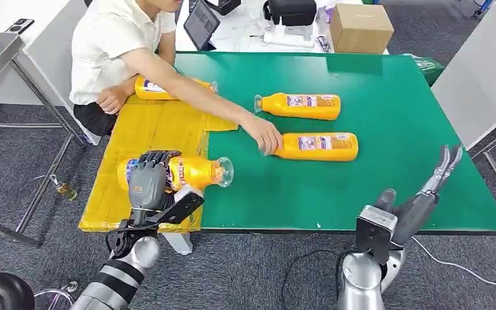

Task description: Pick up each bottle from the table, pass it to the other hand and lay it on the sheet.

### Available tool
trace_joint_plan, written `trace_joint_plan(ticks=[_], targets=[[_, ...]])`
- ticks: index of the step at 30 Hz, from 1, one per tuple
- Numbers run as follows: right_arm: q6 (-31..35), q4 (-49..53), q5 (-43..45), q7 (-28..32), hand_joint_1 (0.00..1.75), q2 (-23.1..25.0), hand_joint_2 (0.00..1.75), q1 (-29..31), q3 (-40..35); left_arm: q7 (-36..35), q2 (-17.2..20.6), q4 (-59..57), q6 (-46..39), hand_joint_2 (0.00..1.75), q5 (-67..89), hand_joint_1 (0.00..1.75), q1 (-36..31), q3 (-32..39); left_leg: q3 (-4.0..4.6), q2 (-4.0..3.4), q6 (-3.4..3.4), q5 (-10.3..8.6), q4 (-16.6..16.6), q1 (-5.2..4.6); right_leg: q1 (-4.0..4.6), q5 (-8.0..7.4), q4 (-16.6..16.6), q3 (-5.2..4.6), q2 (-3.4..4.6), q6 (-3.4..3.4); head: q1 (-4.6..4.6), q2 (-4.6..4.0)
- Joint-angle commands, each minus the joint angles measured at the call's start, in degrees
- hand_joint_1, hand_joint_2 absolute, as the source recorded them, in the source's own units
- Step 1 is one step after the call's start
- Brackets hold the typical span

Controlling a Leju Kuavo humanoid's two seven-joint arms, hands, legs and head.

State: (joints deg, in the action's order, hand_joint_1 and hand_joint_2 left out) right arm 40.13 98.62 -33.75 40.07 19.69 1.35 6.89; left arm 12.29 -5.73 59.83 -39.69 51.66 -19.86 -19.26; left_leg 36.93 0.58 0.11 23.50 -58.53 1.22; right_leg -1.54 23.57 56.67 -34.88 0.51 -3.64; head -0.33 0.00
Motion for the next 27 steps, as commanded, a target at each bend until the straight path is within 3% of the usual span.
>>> trace_joint_plan(ticks=[1, 5, 7, 17, 18, 19, 20, 21, 27], targets=[[-0.1, -13.9, 2.5, -0.1, 0.00, -2.2, 0.00, 3.9, -4.8, -6.4, -1.2, -21.9, 7.1, 1.75, 3.6, 1.75, -13.7, -4.0, -0.43, -0.04, -0.09, 0.09, 0.1, 0.08, 0.14, 0.06, -0.2, 0.49, -0.07, 0.22, 0.04, 0.00], [-0.1, -17.9, 3.3, -0.1, 0.00, -3.1, 0.00, 4.6, -7.3, -8.2, -2.4, -28.2, 11.3, 1.75, 4.2, 1.75, -17.2, -3.4, -0.29, 0.04, -0.08, 0.00, 0.1, 0.06, 0.11, 0.00, -0.1, 0.35, -0.13, 0.18, 0.04, 0.00], [-0.1, -20.0, 4.0, -0.1, 0.00, -3.9, 0.00, 4.7, -8.6, -7.4, -3.2, -30.2, 15.5, 1.75, 0.7, 1.61, -18.1, -0.7, -0.20, -0.06, -0.06, 0.00, 0.0, 0.06, 0.10, -0.02, -0.1, 0.21, -0.01, 0.13, -0.05, 0.00], [-0.1, -20.0, 4.0, -0.1, 0.00, -3.9, 0.00, 4.7, -8.6, -7.4, -3.2, -30.2, 15.5, 1.75, 0.7, 1.61, -18.1, -0.7, -0.30, -0.07, -0.07, 0.08, 0.0, 0.04, 0.10, 0.08, -0.1, 0.34, -0.02, 0.16, 0.02, 0.00], [-0.1, -20.9, 4.2, -0.1, 0.00, -4.2, 0.00, 4.8, -8.8, -7.5, -3.2, -30.5, 16.1, 1.75, -0.1, 0.75, -18.1, -0.1, -0.21, -0.09, -0.05, 0.04, 0.0, 0.04, 0.08, 0.03, -0.1, 0.25, 0.02, 0.13, 0.02, 0.00], [-0.1, -21.5, 4.5, -0.1, 0.00, -4.4, 0.00, 4.8, -9.3, -7.5, -3.1, -31.1, 16.3, 1.75, -0.2, 0.33, -18.3, -0.1, -0.12, -0.07, -0.04, 0.00, 0.0, 0.04, 0.07, 0.00, 0.0, 0.15, 0.02, 0.09, 0.00, 0.00], [-0.1, -22.1, 4.3, -0.1, 0.00, -4.5, 0.00, 4.8, -9.4, -7.6, -3.2, -32.2, 17.5, 1.75, -1.0, 0.07, -18.8, 0.4, -0.28, -0.10, -0.07, 0.05, 0.0, 0.06, 0.11, 0.03, -0.1, 0.31, 0.02, 0.16, 0.00, 0.00], [-0.1, -22.7, 4.6, -0.1, 0.00, -4.7, 0.00, 4.9, -9.7, -7.6, -3.2, -32.9, 18.4, 1.75, -1.4, 0.00, -18.9, 0.6, -0.41, -0.11, -0.09, 0.09, 0.0, 0.08, 0.15, 0.07, -0.1, 0.45, 0.00, 0.23, 0.02, 0.00], [-0.1, -24.0, 4.4, -0.1, 0.00, -5.3, 0.00, 5.0, -9.6, -6.2, -2.8, -34.4, 21.8, 1.75, -2.5, 0.00, -19.1, 0.5, -0.31, -0.11, -0.08, 0.05, 0.0, 0.05, 0.11, 0.04, -0.1, 0.33, 0.01, 0.18, 0.00, 0.00]])
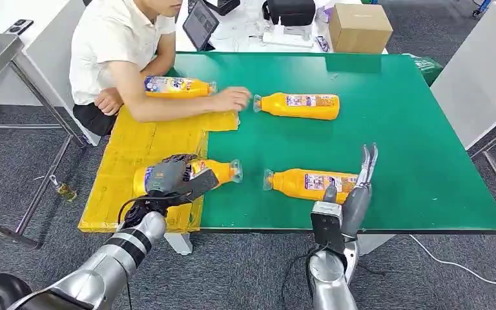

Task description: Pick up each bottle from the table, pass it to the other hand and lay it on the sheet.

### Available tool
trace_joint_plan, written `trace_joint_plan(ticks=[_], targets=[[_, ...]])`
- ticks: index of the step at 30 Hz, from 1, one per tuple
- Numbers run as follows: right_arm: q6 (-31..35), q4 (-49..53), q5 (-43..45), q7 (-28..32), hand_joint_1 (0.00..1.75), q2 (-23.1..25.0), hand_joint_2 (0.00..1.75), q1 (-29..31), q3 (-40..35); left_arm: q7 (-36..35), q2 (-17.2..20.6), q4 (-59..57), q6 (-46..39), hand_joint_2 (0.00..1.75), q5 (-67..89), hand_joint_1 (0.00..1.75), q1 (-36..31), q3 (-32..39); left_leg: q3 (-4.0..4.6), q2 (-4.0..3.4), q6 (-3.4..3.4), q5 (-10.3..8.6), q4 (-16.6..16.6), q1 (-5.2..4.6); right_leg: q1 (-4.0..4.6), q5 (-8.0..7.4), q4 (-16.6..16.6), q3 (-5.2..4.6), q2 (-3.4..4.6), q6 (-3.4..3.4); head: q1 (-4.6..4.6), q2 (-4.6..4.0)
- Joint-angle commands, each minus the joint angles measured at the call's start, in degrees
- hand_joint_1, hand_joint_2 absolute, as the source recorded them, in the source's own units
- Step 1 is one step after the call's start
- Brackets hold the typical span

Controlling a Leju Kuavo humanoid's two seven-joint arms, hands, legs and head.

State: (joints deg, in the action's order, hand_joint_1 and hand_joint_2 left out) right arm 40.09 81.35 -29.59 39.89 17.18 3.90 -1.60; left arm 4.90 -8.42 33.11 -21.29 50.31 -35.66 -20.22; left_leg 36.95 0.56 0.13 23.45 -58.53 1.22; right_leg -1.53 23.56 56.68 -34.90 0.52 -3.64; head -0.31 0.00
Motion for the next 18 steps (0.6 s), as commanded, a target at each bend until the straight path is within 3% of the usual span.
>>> trace_joint_plan(ticks=[1, 4, 8, 12, 14, 18], targets=[[-0.1, -7.2, 0.3, 0.1, 0.00, -3.1, 0.00, 2.5, -0.7, 1.7, 0.2, -7.6, 5.9, 1.75, -1.4, 0.00, -3.0, 0.9, -0.26, -0.06, -0.08, 0.07, 0.0, 0.03, 0.07, 0.05, -0.1, 0.28, -0.01, 0.14, 0.00, 0.00], [-0.1, -7.9, 0.8, 0.1, 0.00, -3.7, 0.00, 2.6, -0.8, 4.9, 0.2, -6.7, 12.7, 1.75, -6.4, 0.00, -2.0, 2.8, -0.22, -0.09, -0.06, 0.06, 0.0, 0.02, 0.06, 0.02, -0.1, 0.23, 0.04, 0.11, 0.00, 0.00], [-0.1, -8.4, 0.8, 0.1, 0.00, -4.0, 0.00, 2.8, -0.6, 7.9, 0.2, -4.1, 12.9, 1.75, -9.6, 0.00, 0.4, 3.4, -0.34, -0.11, -0.08, 0.09, 0.1, 0.00, 0.04, 0.04, -0.1, 0.37, 0.06, 0.14, 0.00, 0.00], [-0.1, -8.0, 0.7, 0.1, 0.00, -4.1, 0.00, 2.2, -0.1, 8.5, 0.8, 0.0, 10.4, 1.75, -8.1, 0.00, 3.0, -0.4, -0.23, -0.02, -0.06, 0.04, 0.1, -0.02, 0.00, 0.02, -0.1, 0.26, 0.01, 0.08, -0.02, 0.00], [-0.1, -8.2, 0.7, 0.1, 0.00, -4.2, 0.00, 2.1, 0.0, 8.7, 1.0, 2.2, 10.0, 1.75, -7.9, 0.00, 4.2, -1.4, -0.58, -0.12, -0.13, 0.15, 0.1, 0.02, 0.09, 0.08, -0.2, 0.62, 0.03, 0.23, 0.00, 0.00], [-0.1, -8.2, 0.0, 0.1, 0.00, -4.3, 0.00, 1.5, 0.7, 11.1, 1.0, 9.3, 4.8, 1.75, -9.8, 0.00, 8.0, -2.4, -0.28, 0.01, -0.07, 0.07, 0.1, -0.01, 0.02, 0.05, -0.1, 0.32, -0.03, 0.10, -0.02, 0.00]])
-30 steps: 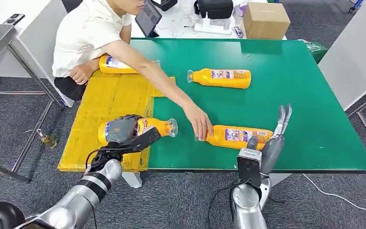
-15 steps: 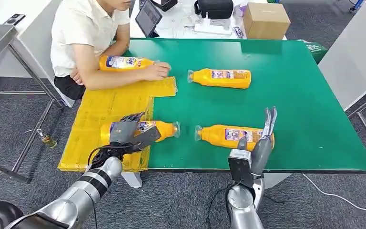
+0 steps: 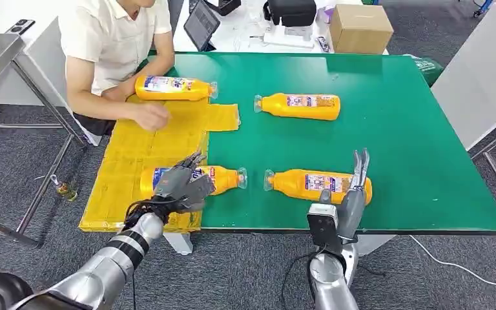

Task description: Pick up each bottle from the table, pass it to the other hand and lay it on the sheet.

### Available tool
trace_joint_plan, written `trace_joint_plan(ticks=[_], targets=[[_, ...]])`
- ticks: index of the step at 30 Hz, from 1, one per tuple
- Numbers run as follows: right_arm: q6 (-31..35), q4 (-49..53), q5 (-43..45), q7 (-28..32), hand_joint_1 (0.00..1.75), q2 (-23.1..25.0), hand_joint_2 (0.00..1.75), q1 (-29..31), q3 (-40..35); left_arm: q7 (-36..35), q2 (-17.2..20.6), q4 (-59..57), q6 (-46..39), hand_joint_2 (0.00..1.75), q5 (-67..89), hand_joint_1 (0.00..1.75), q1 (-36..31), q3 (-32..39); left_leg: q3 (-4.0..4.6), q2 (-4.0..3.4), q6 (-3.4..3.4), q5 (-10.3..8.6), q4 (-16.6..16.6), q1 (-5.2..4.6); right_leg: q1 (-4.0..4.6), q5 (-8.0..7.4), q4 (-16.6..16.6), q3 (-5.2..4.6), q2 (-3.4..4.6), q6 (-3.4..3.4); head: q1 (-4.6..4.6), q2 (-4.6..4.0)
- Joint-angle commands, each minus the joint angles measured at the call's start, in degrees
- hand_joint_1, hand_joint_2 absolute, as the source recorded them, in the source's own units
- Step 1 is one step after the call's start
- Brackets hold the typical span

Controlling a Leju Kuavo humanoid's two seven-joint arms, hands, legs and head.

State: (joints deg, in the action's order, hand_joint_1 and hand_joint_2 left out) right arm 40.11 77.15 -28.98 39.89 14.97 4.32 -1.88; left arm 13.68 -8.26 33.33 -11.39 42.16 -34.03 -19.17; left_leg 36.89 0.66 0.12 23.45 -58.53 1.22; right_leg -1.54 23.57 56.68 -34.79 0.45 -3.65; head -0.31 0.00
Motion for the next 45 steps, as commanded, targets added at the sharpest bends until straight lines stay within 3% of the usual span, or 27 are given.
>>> trace_joint_plan(ticks=[1, 6, 12, 14, 16, 20, 26, 32, 40, 45], targets=[[-0.1, -3.4, -2.6, 0.1, 0.00, -2.2, 0.00, 0.5, 1.3, 6.2, 0.4, 14.2, -9.6, 1.75, -4.6, 0.00, 9.3, -2.9, -0.61, -0.18, -0.14, 0.22, 0.1, 0.04, 0.12, 0.15, -0.2, 0.61, 0.04, 0.27, -0.02, 0.00], [-0.1, -6.7, -22.8, 0.1, 0.00, -3.8, 0.00, 1.5, 9.4, 9.7, 0.7, 39.1, -16.9, 1.75, -14.4, 0.00, 21.2, -7.9, -0.14, -0.07, -0.07, 0.08, 0.1, 0.01, 0.04, 0.05, -0.1, 0.13, -0.02, 0.08, 0.00, 0.00], [-0.1, -12.4, -35.4, 0.1, 0.00, -7.0, 0.00, 3.7, 18.4, 12.6, 2.9, 52.4, -25.9, 1.75, -14.6, 0.00, 27.8, -9.4, -0.34, -0.12, -0.14, 0.23, 0.1, -0.01, 0.05, 0.16, -0.2, 0.37, 0.00, 0.15, 0.00, 0.00], [-0.1, -14.7, -37.6, -0.2, 0.00, -7.5, 0.00, 4.5, 19.7, 13.3, 2.9, 53.4, -27.9, 1.75, -14.4, 0.00, 28.0, -8.4, -0.04, -0.12, -0.09, 0.18, 0.0, 0.00, 0.04, 0.06, -0.1, 0.06, 0.04, 0.08, -0.04, 0.00], [-0.1, -16.9, -40.0, -1.6, 0.00, -8.1, 0.00, 5.3, 19.5, 13.2, 2.8, 53.7, -27.7, 1.75, -15.4, 0.00, 27.8, -7.8, -0.37, -0.12, -0.16, 0.29, 0.0, 0.02, 0.10, 0.16, -0.2, 0.43, -0.03, 0.22, 0.02, 0.00], [-0.1, -24.1, -42.0, -8.7, 0.00, -11.9, 0.00, 7.2, 15.4, 13.4, 3.2, 54.9, -24.8, 1.75, -18.5, 0.00, 28.4, -8.3, -0.19, -0.14, -0.09, 0.20, 0.1, 0.03, 0.08, 0.07, -0.1, 0.20, 0.04, 0.14, -0.02, 0.00], [-0.1, -28.9, -44.6, -13.5, 0.00, -15.9, 0.00, 10.3, 10.3, 13.5, 3.4, 54.9, -22.9, 1.75, -20.6, 0.00, 28.3, -9.8, -0.41, -0.28, -0.18, 0.28, 0.1, 0.01, 0.09, 0.12, -0.2, 0.40, 0.13, 0.19, -0.02, 0.00], [-0.1, -31.9, -45.4, -14.7, 0.00, -16.8, 0.00, 12.7, 8.6, 13.4, 3.1, 53.5, -22.8, 1.75, -21.0, 0.00, 27.5, -10.0, -0.08, -0.14, -0.10, 0.14, 0.0, -0.01, 0.03, 0.04, -0.1, 0.09, 0.06, 0.10, -0.02, 0.00], [-0.1, -31.9, -45.4, -14.7, 0.00, -16.8, 0.00, 12.7, 8.6, 13.4, 3.1, 53.5, -22.8, 1.75, -21.0, 0.00, 27.5, -10.0, -0.37, -0.19, -0.17, 0.27, 0.0, 0.02, 0.09, 0.14, -0.1, 0.38, 0.04, 0.21, -0.02, 0.00], [-0.1, -34.6, -50.1, -19.1, 0.00, -18.8, 0.00, 15.6, 3.6, 13.2, 2.8, 51.8, -21.1, 1.75, -24.4, 0.00, 26.1, -10.7, -0.23, -0.21, -0.14, 0.20, 0.0, -0.01, 0.05, 0.08, -0.1, 0.21, 0.09, 0.17, -0.02, 0.00]])
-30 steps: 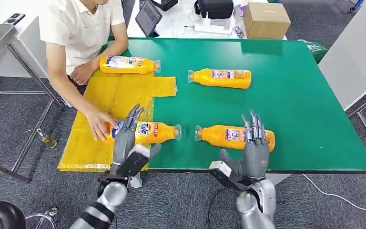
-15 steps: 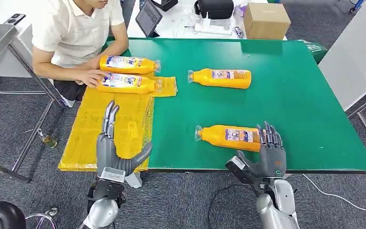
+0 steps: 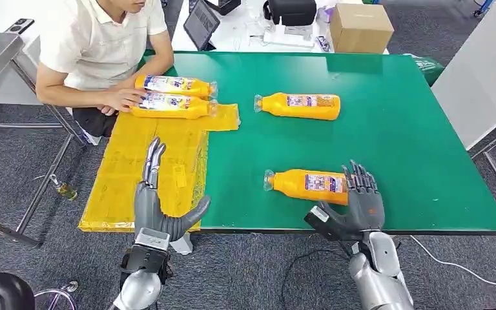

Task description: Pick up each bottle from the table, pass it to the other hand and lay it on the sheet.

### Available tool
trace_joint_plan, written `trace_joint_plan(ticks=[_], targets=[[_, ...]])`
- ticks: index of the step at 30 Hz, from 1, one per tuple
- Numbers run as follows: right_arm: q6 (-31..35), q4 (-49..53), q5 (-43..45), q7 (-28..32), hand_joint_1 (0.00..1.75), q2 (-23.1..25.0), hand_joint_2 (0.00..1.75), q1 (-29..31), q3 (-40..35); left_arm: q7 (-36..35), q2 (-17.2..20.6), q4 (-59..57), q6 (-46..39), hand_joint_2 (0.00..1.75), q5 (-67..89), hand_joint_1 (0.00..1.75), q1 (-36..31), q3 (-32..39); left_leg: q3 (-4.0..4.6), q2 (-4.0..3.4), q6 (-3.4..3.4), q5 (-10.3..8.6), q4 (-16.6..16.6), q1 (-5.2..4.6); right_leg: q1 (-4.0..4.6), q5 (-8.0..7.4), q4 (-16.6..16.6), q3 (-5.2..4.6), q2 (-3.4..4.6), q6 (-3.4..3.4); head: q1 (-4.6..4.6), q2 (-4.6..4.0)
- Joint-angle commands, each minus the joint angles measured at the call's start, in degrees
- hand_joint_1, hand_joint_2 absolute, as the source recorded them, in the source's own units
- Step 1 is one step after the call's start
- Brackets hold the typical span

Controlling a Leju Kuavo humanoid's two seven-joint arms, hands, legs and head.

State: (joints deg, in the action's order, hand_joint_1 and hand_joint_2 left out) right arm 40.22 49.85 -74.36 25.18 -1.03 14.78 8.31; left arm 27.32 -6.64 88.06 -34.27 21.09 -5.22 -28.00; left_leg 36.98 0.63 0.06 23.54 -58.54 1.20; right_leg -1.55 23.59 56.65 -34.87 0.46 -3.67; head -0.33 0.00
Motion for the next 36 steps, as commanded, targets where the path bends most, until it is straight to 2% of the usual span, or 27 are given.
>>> trace_joint_plan(ticks=[1, 5, 8, 21, 25, 27, 30, 31, 32, 36], targets=[[-0.2, -6.9, -5.8, -5.1, 0.00, -3.2, 1.75, 5.3, -7.4, -0.4, 1.1, -3.0, 1.7, 1.75, -3.4, 0.00, -2.9, -2.1, -0.19, -0.12, -0.06, 0.06, 0.0, 0.00, 0.04, 0.02, 0.0, 0.17, 0.05, 0.13, 0.00, 0.00], [-0.2, -9.0, -7.0, -6.7, 0.00, -4.2, 1.75, 6.5, -9.6, -1.1, 1.1, -3.3, 2.9, 1.75, -4.8, 0.00, -3.1, -2.4, -0.20, -0.07, -0.06, 0.04, 0.0, -0.01, 0.03, 0.03, 0.0, 0.18, -0.01, 0.14, 0.00, 0.00], [-0.2, -14.0, -8.1, -10.3, 0.00, -6.1, 1.75, 8.3, -13.0, -1.5, 1.2, -3.2, 3.8, 1.75, -5.9, 0.00, -3.0, -2.7, -0.34, -0.16, -0.08, 0.11, 0.0, 0.03, 0.08, 0.04, -0.1, 0.32, 0.06, 0.18, 0.00, 0.00], [-0.2, -19.3, -6.4, -11.2, 0.00, -8.1, 1.75, 11.3, -16.1, -2.6, 1.6, -3.1, 5.8, 1.75, -7.6, 0.00, -2.9, -3.0, -0.17, -0.05, -0.05, 0.03, 0.0, 0.00, 0.03, 0.02, 0.0, 0.16, -0.01, 0.10, -0.02, 0.00], [-0.6, -21.7, -5.5, -11.6, 0.00, -7.6, 1.75, 11.8, -16.8, -2.6, 1.8, -2.6, 5.9, 1.75, -7.6, 0.00, -1.9, -3.0, -0.43, -0.11, -0.09, 0.10, 0.1, 0.02, 0.07, 0.06, -0.1, 0.41, 0.00, 0.19, 0.00, 0.00], [-3.1, -22.4, -3.3, -11.7, 0.00, -7.3, 1.75, 11.9, -16.8, -3.0, 1.9, -2.4, 6.3, 1.75, -7.5, 0.00, -1.8, -3.1, -0.23, -0.02, -0.05, 0.02, 0.1, 0.00, 0.02, 0.02, -0.1, 0.21, -0.03, 0.09, -0.02, 0.00], [-5.5, -22.4, -1.3, -11.6, 0.00, -7.8, 1.75, 12.1, -17.3, -3.3, 2.0, -1.9, 6.7, 1.75, -7.5, 0.00, -1.7, -3.2, -0.42, -0.06, -0.09, 0.08, 0.1, 0.03, 0.08, 0.06, -0.1, 0.43, -0.04, 0.18, 0.00, 0.00], [-7.9, -22.5, 2.7, -9.1, 0.00, -7.4, 1.75, 12.3, -15.8, -3.4, 2.1, -1.8, 7.0, 1.75, -7.6, 0.00, -1.9, -3.3, -0.55, -0.06, -0.11, 0.11, 0.1, 0.03, 0.09, 0.10, -0.1, 0.56, -0.07, 0.23, 0.00, 0.00], [-7.9, -22.5, 2.7, -9.1, 0.00, -7.4, 1.75, 12.3, -15.8, -3.4, 2.1, -1.8, 7.0, 1.75, -7.6, 0.00, -1.9, -3.3, -0.32, -0.03, -0.07, 0.04, 0.0, 0.01, 0.05, 0.03, -0.1, 0.32, -0.04, 0.13, 0.00, 0.00], [-17.2, -23.6, 6.9, -9.5, 0.00, -9.6, 1.75, 14.5, -18.5, -4.5, 2.3, -2.1, 8.7, 1.75, -8.3, 0.00, -2.6, -3.8, -0.48, 0.02, -0.08, 0.03, 0.0, 0.01, 0.06, 0.04, -0.1, 0.49, -0.10, 0.16, 0.02, 0.00]])
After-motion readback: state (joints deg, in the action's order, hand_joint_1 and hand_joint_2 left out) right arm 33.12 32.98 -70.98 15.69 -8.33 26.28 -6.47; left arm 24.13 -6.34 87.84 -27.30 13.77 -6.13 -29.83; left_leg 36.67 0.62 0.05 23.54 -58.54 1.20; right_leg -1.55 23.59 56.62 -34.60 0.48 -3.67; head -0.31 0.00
